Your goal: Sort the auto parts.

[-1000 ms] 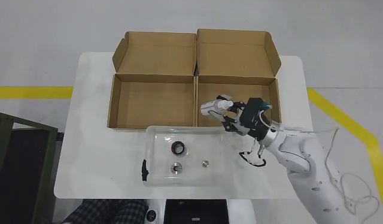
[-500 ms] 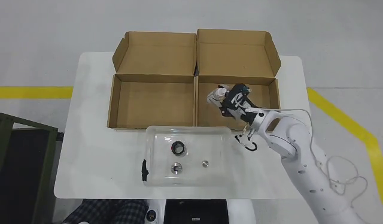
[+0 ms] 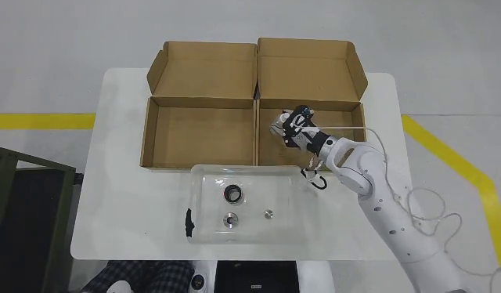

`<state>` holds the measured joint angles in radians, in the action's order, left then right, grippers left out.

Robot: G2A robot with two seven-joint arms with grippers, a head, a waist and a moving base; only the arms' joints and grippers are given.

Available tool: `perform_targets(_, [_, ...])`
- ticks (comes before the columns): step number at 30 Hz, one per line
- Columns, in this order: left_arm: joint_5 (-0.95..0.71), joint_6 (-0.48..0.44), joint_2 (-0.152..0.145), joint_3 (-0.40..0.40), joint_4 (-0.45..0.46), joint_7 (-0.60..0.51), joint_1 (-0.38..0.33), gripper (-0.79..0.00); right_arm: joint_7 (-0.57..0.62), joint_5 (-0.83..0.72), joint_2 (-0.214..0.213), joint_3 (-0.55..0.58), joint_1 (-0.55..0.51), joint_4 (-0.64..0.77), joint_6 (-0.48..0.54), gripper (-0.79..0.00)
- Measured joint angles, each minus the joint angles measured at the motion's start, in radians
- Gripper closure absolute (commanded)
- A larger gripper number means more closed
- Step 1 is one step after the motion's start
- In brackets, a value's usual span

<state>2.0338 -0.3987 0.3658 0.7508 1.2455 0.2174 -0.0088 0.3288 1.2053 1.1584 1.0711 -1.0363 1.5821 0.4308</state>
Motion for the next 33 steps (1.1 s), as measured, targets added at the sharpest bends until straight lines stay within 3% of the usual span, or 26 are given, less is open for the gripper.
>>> perform_targets(1, [0.000, 0.000, 0.000, 0.000, 0.000, 0.000, 0.000, -0.785, -0.001, 0.002, 0.002, -0.005, 0.005, -0.008, -0.002, -0.003])
perform_targets(7, [0.000, 0.000, 0.000, 0.000, 0.000, 0.000, 0.000, -0.785, 0.000, 0.016, 0.012, -0.035, 0.032, -0.046, -0.015, -0.212])
perform_targets(9, [0.000, 0.000, 0.000, 0.000, 0.000, 0.000, 0.000, -0.785, 0.003, 0.020, 0.015, -0.043, 0.040, -0.057, -0.016, -0.376])
perform_targets(11, [0.000, 0.000, 0.000, 0.000, 0.000, 0.000, 0.000, -0.785, 0.006, 0.023, 0.018, -0.048, 0.046, -0.063, -0.018, -0.606])
perform_targets(15, [0.000, 0.000, 0.000, 0.000, 0.000, 0.000, 0.000, -0.785, 0.011, 0.024, 0.021, -0.053, 0.051, -0.070, -0.014, -0.785])
perform_targets(24, [0.000, 0.000, 0.000, 0.000, 0.000, 0.000, 0.000, -0.785, -0.010, -0.034, 0.014, 0.004, 0.018, -0.001, 0.001, -0.785])
perform_targets(33, [0.000, 0.000, 0.000, 0.000, 0.000, 0.000, 0.000, -0.785, 0.044, -0.058, -0.024, 0.147, -0.133, 0.274, 0.124, -0.785])
